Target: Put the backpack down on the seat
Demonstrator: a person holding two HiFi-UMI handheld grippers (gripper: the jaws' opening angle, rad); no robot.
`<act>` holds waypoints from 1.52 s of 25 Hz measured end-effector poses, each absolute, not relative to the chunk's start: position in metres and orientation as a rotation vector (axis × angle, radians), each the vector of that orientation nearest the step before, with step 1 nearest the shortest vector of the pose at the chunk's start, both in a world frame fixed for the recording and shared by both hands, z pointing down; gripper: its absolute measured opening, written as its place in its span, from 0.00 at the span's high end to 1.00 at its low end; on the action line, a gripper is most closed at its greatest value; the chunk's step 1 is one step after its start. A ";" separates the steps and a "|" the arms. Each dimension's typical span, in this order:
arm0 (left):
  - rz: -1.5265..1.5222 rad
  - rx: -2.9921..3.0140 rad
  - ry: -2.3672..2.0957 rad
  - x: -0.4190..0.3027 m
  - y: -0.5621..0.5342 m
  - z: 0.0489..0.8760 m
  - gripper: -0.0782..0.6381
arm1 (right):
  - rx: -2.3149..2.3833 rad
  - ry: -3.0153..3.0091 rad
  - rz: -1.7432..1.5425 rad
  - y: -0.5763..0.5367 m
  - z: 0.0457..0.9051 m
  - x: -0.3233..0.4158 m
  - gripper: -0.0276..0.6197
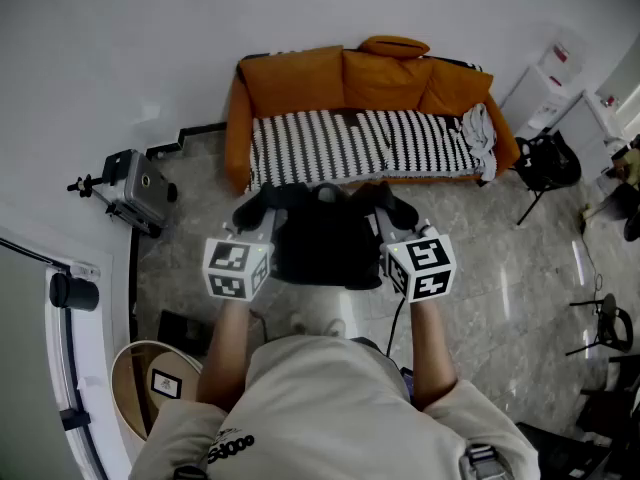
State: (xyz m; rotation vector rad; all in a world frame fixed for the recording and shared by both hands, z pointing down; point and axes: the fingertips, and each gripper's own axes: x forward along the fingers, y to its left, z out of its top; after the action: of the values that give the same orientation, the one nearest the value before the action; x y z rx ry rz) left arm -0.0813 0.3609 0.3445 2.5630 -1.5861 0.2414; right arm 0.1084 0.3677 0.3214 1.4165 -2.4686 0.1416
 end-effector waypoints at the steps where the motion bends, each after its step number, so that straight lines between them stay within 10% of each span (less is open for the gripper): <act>1: 0.238 2.569 -1.584 -0.080 0.361 0.344 0.81 | 1.422 -2.468 0.135 0.368 0.321 0.110 0.92; 38: 0.220 2.516 -1.707 -0.001 0.328 0.339 0.80 | 1.309 -2.520 0.161 0.324 0.328 0.188 0.92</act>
State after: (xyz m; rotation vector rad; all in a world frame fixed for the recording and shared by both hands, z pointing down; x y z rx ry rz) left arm -0.0009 0.3275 0.3392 2.5161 -1.7071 0.2196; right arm 0.1885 0.3240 0.3283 1.3092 -2.5199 0.1610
